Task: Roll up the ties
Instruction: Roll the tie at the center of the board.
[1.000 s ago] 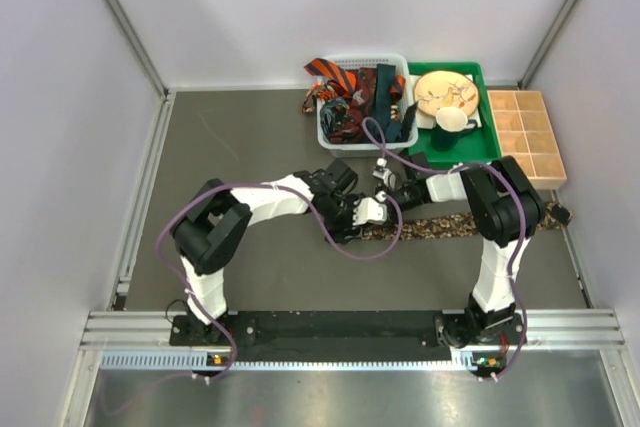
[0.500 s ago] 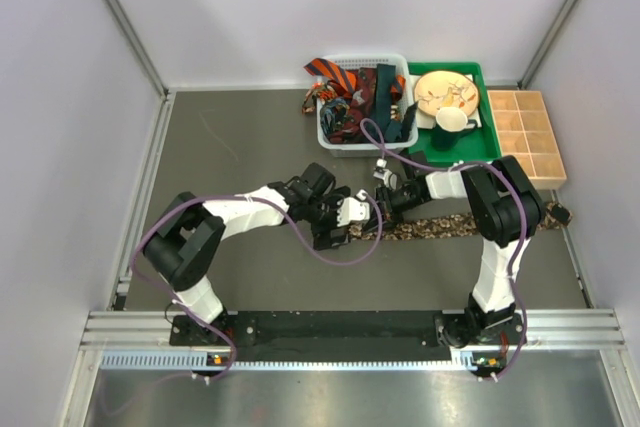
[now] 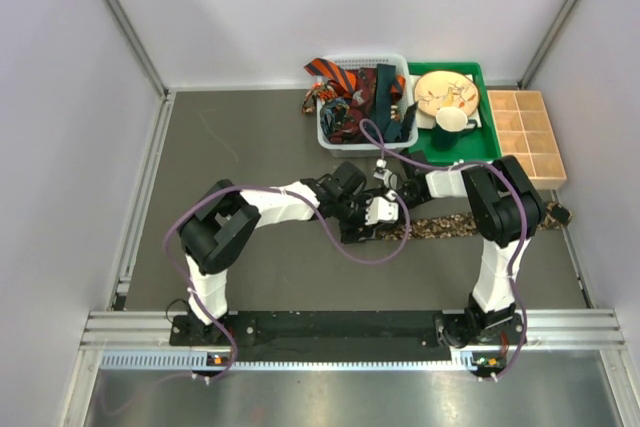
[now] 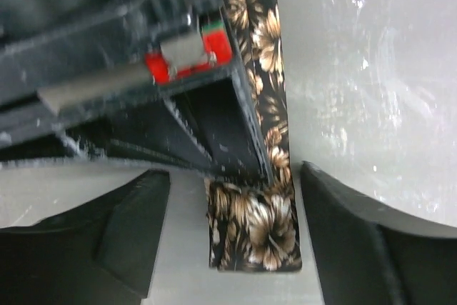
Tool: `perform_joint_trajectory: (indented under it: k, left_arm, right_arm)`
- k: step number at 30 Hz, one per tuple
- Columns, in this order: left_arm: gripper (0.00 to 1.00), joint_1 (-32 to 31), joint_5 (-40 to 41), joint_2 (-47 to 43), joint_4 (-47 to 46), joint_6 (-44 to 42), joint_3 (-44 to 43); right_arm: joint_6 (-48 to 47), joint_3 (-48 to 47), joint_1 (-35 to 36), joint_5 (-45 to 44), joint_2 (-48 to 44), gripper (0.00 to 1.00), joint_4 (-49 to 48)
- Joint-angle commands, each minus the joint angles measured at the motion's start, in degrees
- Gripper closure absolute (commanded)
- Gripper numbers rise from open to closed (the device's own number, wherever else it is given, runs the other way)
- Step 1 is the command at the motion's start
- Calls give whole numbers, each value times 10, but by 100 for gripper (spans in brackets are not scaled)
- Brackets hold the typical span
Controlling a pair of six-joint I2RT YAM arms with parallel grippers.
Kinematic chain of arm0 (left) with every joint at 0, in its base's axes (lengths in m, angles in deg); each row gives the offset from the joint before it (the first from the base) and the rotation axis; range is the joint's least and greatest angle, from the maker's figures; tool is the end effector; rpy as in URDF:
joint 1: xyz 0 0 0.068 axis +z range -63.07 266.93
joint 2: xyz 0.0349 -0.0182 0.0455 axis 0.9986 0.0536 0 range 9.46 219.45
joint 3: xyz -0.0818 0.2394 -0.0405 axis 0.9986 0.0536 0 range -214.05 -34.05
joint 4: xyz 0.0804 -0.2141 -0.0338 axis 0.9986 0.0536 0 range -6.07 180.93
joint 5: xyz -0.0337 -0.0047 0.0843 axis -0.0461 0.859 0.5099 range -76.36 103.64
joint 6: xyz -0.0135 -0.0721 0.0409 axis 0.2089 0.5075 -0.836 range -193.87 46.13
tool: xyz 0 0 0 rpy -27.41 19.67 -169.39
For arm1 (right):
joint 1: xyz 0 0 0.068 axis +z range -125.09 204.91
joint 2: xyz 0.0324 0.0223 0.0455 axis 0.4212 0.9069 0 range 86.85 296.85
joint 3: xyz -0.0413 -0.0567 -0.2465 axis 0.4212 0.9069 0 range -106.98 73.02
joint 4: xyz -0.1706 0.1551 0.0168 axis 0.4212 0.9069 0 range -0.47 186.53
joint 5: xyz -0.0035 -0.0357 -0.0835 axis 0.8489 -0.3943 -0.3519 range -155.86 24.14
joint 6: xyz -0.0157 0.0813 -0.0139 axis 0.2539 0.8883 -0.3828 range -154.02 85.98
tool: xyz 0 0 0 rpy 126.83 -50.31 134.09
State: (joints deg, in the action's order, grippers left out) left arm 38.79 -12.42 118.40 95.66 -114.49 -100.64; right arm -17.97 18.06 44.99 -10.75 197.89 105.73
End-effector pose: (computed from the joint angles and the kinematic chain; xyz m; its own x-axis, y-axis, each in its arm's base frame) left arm 0.2294 -0.3045 0.1348 0.1374 0.7232 -0.6769 0.9902 -0.0833 0.1120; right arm 0.2725 0.1639 0.0906 -0.9789 -0.1894 -0.0765 -0.1667 0.5243 0.8351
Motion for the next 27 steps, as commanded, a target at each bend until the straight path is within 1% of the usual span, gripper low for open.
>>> perform_joint_trajectory:
  k: [1, 2, 4, 5, 7, 8, 10, 12, 14, 15, 16, 18, 19, 21, 22, 23, 24, 25, 27]
  left_arm:
    - [28, -7, 18, 22, 36, 1, -13]
    - [35, -8, 20, 21, 41, 1, -12]
    - [46, -8, 31, 20, 59, -6, -5]
    - [54, -8, 36, 16, 64, -9, -1]
    - [59, -8, 51, 11, 76, -18, 12]
    - [66, -8, 57, 4, 83, -20, 16]
    - [74, -5, 68, -7, 90, -26, 30]
    - [78, -4, 68, -14, 97, -29, 37]
    - [79, -4, 66, -16, 107, -32, 37]
    - [77, -4, 66, -15, 111, -32, 33]
    - [72, -4, 66, -10, 112, -30, 30]
    - [57, -4, 67, -8, 113, -25, 26]
    - [45, -3, 68, -9, 111, -18, 24]
    - [36, 6, 56, -13, 109, 3, 17]
    - [30, 11, 50, -22, 106, 11, 16]
    - [27, 17, 44, -29, 102, 25, 18]
    - [25, 31, 28, -36, 90, 33, 23]
    - [18, 40, 21, -52, 81, 41, 28]
    - [10, 66, -7, -73, 63, 55, 49]
  right_arm:
    - [-23, -21, 4, -13, -20, 100, 16]
    - [-22, -22, 3, -11, -21, 100, 17]
    - [-23, -26, 4, -11, -21, 100, 18]
    - [-22, -27, 4, -11, -21, 100, 19]
    - [-20, -32, 5, -14, -19, 100, 18]
    - [-18, -34, 5, -15, -16, 100, 18]
    - [-16, -41, 8, -18, -14, 100, 16]
    - [-11, -44, 9, -20, -10, 100, 9]
    - [-4, -47, 15, -20, -7, 100, 6]
    - [-2, -50, 16, -20, -5, 100, 2]
    - [0, -52, 18, -23, -3, 100, 1]
    - [2, -53, 21, -28, 0, 100, 1]
    - [0, -54, 21, -36, 2, 100, 3]
    - [-6, -58, 21, -45, 10, 100, 10]
    - [-10, -58, 21, -54, 12, 100, 18]
    - [-14, -56, 22, -58, 15, 100, 20]
    - [-16, -53, 22, -62, 19, 100, 22]
    - [-19, -52, 21, -68, 22, 100, 27]
    - [-23, -52, 21, -75, 27, 100, 32]
